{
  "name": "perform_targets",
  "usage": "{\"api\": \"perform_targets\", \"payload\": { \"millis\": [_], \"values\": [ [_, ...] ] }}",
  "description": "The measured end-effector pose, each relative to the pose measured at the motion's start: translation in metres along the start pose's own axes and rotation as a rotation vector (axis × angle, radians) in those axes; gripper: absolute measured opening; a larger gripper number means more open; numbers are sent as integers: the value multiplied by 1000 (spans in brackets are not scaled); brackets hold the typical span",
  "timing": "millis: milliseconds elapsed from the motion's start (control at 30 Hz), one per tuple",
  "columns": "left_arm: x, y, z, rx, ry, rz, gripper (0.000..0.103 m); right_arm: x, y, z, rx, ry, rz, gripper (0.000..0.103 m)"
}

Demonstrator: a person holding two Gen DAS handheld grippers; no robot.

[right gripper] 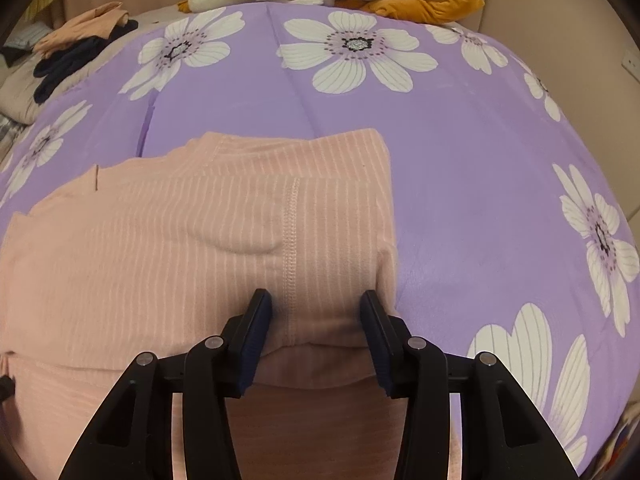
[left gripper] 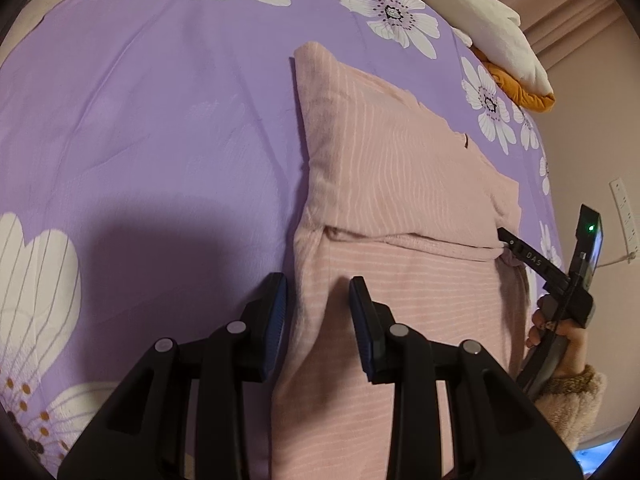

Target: Fold small clothes

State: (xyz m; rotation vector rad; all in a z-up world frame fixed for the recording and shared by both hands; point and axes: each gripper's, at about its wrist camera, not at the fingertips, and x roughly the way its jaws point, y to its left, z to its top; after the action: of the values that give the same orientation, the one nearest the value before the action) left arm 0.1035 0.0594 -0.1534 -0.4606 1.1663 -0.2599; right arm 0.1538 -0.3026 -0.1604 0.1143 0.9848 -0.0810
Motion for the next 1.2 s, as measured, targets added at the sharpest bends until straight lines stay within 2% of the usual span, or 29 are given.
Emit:
{"api": "perform_targets", "payload": {
  "millis": [233, 433, 500, 533, 667, 800, 867, 967, 1033, 1200],
  "values": [
    [-12, 8, -10, -92, -8, -46, 31, -1, 3, -2, 0, -5, -8, 46],
    [-28, -4, -22, -24, -25, 5, 32, -1, 3, -2, 4, -9, -5, 47],
    [-33, -7, -22, 1, -39, 17, 40, 0, 2, -1, -4, -6, -3, 53],
    [-39, -10, -23, 19, -56, 28, 48, 1, 0, 0, 1, -1, -13, 62],
    [-54, -14, -26, 54, -108, 53, 67, -5, -15, -1, 84, 9, 68, 62],
    [-71, -16, -30, 68, -149, 68, 77, -26, -17, -6, 95, 0, 106, 62],
    [-76, -17, -32, 77, -161, 63, 83, -47, -21, -10, 106, -32, 136, 68],
    [-79, -19, -35, 91, -173, 50, 85, -78, -31, -15, 128, -83, 192, 76],
    [-75, -20, -38, 91, -159, 55, 85, -98, -37, -19, 121, -91, 233, 76],
    [-66, -21, -48, 98, -111, 39, 85, -125, -48, -31, 116, -100, 258, 76]
  ]
}}
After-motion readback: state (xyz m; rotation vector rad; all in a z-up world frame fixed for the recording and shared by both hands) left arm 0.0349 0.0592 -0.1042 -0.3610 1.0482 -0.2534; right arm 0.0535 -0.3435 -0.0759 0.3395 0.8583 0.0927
